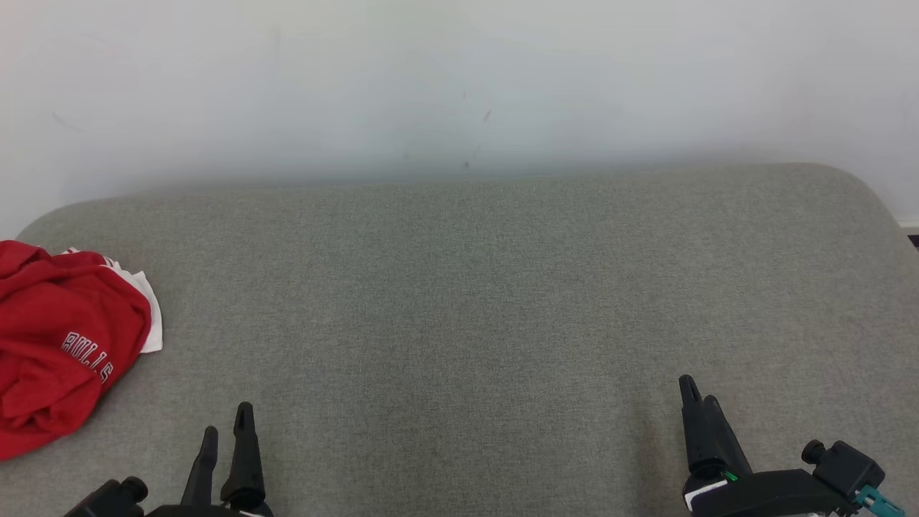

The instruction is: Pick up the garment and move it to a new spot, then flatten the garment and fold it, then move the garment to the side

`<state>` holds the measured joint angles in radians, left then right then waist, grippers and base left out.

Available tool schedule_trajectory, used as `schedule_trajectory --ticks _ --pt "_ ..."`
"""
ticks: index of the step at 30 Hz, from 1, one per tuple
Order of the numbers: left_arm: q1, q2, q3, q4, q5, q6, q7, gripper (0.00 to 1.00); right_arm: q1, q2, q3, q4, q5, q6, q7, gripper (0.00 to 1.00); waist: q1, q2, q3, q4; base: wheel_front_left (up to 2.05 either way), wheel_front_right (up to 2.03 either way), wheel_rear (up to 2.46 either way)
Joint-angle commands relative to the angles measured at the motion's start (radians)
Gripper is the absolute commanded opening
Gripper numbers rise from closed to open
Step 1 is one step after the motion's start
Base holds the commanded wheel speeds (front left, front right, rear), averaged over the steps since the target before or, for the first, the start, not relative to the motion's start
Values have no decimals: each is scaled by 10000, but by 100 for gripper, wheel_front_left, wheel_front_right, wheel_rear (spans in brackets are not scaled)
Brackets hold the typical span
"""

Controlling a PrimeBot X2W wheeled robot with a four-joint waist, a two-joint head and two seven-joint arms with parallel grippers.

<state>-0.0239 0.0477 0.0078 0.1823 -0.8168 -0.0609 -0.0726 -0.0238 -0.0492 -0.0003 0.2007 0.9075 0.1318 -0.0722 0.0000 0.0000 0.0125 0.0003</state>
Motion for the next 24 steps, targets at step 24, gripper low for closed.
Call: schedule_trajectory --ticks 24 --pt "312 121 -246 -578 3059 -251 -778 100 243 -13 233 -274 -3261 -11 -780 100 0 0 -13 81 0 0 0"
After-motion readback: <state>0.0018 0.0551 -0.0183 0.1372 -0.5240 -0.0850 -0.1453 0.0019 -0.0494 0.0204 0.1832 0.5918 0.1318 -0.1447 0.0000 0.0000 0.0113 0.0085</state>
